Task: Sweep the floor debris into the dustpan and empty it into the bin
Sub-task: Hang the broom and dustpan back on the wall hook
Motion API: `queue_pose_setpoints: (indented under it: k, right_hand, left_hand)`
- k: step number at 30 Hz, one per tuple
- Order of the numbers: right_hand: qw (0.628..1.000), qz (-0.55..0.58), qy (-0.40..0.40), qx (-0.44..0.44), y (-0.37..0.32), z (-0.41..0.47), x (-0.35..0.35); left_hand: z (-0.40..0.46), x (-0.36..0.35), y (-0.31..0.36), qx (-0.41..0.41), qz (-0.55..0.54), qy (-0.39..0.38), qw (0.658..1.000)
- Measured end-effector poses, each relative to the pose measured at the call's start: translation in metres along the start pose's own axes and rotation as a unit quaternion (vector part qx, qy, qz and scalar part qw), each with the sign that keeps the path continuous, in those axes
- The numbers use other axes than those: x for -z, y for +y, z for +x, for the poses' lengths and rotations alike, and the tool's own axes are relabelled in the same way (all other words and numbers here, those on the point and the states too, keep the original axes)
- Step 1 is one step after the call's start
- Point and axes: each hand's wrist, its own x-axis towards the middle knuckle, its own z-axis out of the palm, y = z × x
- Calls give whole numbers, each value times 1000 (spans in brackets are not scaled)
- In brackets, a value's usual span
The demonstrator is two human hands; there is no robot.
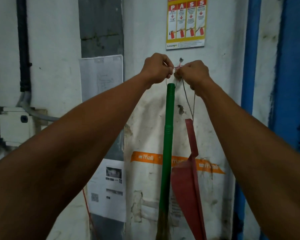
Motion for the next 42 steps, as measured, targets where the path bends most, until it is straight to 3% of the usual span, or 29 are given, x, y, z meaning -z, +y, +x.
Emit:
queue_pose_setpoints:
  k: [8,12,19,25,28,30,33,36,39,42]
  right_hand:
    - [1000,-18,11,-12,8,39,3]
    - [999,-18,21,-16,17,51,0]
    - [998,18,-30,-44,39,50,7]
    - [995,65,-37,-62,41,32,17]
    - [993,71,-59,-70,30,14,18]
    - [991,86,-80,-71,21,-1,19]
    - [988,88,-98,-77,8,-19,20]
    - [987,83,-109,-80,-5,-36,16]
    - [987,83,-121,-69,-21,-53,15]
    - [985,64,-155,-43,-38,-72,18]
  left_hand:
    - [21,-31,10,13,42,57,997]
    - [26,-39,9,45,40,47,997]
    - [10,-45,-6,126,6,25,992]
    - [-31,-53,-23,89,6,76,993]
    - [-54,-54,-24,87,-66,3,994]
    - [-69,-51,-25,89,-119,-98,984]
    - [-95,-47,-27,98,-164,-270,944]
    - [-120,-42,-33,109,-184,-390,896]
    - [-141,-33,-39,95,-190,-444,870]
    - [-159,-19,-40,69,-200,-445,870]
